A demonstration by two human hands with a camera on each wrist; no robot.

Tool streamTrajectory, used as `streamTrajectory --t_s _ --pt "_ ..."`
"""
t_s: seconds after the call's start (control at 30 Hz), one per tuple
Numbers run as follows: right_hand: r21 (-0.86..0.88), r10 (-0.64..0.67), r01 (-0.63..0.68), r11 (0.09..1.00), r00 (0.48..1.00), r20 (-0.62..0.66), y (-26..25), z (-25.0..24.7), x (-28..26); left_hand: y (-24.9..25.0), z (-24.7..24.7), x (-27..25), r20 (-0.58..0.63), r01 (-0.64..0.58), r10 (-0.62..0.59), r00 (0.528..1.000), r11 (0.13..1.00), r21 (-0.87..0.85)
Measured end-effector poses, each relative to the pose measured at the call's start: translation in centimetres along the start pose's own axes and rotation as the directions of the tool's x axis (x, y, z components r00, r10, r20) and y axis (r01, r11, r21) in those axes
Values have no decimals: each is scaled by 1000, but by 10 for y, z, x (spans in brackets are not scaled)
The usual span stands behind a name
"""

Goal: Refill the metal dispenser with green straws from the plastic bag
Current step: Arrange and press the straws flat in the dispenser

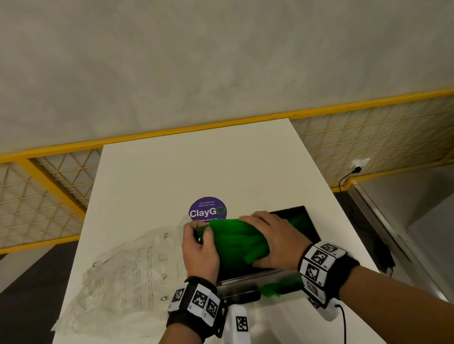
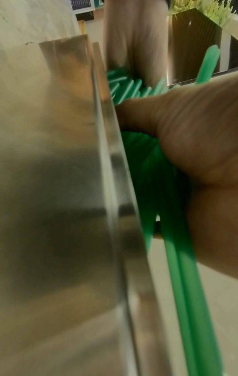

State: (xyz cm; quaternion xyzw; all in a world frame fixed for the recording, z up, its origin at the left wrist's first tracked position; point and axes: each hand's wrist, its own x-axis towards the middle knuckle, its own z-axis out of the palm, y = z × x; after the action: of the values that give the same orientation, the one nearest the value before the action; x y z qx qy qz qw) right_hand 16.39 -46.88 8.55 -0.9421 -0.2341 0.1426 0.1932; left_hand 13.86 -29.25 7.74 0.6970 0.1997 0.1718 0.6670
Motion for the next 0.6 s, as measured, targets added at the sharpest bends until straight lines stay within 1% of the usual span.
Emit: streamTrajectory --t_s 0.1,0.3,0.4,0.5,0.6 --pt "-20 -1 1 1000 1000 -6 -1 0 1 1 1 3 -3 37 -38 999 999 -32" --pt "-9 11 -11 1000 999 52 -1 7 9 6 1 4 10 71 -70 997 997 -29" --pt "-24 -17 19 1000 998 59 0 3 12 9 3 -2 -65 124 -130 989 987 -99" --pt "-87 -49 51 995 998 25 1 -4 12 12 8 -5 -119 162 -190 975 964 -212" --pt "-120 -47 48 992 999 17 0 -3 7 10 10 -2 -141 199 -229 963 960 -197"
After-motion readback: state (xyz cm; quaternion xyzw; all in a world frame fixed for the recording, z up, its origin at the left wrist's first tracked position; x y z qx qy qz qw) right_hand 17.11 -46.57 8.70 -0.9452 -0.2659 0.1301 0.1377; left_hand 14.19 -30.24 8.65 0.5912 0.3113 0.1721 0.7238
